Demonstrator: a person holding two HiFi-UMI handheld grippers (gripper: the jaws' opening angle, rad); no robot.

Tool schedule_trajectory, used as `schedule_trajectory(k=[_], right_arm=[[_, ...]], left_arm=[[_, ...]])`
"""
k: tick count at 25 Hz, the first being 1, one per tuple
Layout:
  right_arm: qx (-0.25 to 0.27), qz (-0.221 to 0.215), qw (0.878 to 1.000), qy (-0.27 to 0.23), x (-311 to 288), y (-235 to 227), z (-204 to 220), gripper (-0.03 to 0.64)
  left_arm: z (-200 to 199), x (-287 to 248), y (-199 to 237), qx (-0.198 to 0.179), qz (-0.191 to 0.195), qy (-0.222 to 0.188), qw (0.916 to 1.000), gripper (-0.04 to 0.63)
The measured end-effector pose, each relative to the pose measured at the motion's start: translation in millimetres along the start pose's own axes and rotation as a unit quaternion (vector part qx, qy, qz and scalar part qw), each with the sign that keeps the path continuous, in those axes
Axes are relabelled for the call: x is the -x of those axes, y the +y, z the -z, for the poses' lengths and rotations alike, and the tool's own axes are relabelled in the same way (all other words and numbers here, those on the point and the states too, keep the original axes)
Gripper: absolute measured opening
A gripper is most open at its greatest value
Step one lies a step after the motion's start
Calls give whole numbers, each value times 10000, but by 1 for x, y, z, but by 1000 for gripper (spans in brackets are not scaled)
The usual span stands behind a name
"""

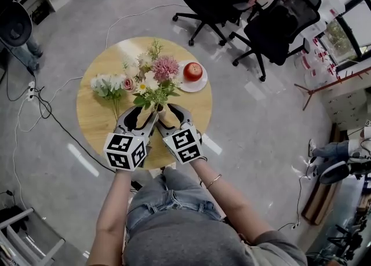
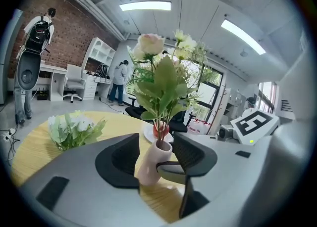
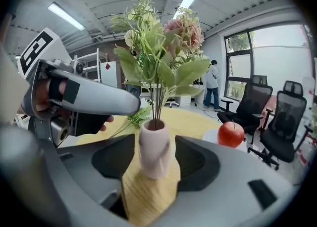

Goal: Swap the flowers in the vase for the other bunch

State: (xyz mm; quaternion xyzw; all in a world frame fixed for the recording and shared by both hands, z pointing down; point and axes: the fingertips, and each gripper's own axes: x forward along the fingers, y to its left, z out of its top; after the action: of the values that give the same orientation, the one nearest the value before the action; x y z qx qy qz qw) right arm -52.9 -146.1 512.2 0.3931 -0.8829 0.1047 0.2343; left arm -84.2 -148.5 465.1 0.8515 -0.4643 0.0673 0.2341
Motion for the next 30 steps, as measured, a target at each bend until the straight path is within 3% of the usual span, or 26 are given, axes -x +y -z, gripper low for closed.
schedule_trajectory(k=[4,12,30], right_arm=[[78,-151,9999,-10,-5,1,-2,245],[67,-214,9997,41,-14,-1,-1,245],[306,-384,9988,-50,-13,-1,-1,233]], left_arm=[[-1,-14,-2,153,38,47,9999,213],[-8,-32,-2,-6,-27,151,9999,211],[-12,-40,-11,-313,-175,206,9991,82]])
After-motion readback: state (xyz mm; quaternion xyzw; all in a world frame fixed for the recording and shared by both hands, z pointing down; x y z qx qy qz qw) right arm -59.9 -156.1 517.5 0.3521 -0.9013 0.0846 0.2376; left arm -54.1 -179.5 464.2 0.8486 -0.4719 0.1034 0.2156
